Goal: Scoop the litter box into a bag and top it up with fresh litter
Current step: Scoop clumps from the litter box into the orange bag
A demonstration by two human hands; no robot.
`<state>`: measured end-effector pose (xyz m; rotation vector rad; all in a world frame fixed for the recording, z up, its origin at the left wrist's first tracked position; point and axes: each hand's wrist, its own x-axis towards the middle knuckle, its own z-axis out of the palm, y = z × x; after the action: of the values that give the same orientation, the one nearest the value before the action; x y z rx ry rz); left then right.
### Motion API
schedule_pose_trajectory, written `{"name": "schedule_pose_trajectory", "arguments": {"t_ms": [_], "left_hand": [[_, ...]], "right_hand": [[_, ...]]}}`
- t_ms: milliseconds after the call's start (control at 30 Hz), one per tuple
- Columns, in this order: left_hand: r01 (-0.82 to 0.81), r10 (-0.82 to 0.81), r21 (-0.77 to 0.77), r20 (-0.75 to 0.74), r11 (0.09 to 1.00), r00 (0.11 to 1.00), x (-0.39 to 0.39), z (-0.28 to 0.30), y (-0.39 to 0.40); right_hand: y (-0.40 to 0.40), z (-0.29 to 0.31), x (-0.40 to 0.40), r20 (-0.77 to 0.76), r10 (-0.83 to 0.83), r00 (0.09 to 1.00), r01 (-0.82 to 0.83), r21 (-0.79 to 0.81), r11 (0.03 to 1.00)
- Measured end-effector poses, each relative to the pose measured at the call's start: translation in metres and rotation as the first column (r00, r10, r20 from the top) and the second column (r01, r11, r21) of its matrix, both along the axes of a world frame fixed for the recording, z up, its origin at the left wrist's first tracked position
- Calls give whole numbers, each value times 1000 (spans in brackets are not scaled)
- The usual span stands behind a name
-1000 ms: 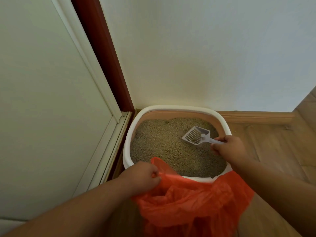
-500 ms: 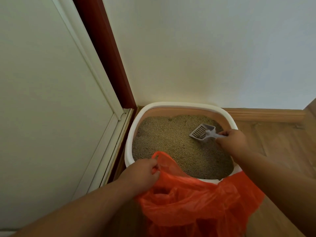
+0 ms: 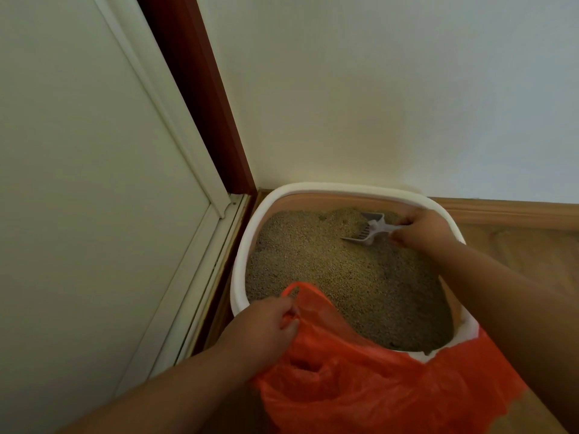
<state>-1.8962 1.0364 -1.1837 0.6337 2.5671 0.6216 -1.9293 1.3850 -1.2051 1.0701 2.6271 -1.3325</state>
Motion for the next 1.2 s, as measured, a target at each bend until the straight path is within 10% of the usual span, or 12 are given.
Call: {"name": "schedule_pose_trajectory", "arguments": {"t_ms": [667, 1200], "left_hand": [[-47, 47, 1, 60, 999, 997, -9, -9, -7], [-38, 38, -1, 68, 999, 997, -9, -6, -8]], "right_hand": [[-127, -62, -37, -146, -29, 989, -25, -355, 935], [-83, -44, -2, -199, -139, 970, -54, -734, 677]]}}
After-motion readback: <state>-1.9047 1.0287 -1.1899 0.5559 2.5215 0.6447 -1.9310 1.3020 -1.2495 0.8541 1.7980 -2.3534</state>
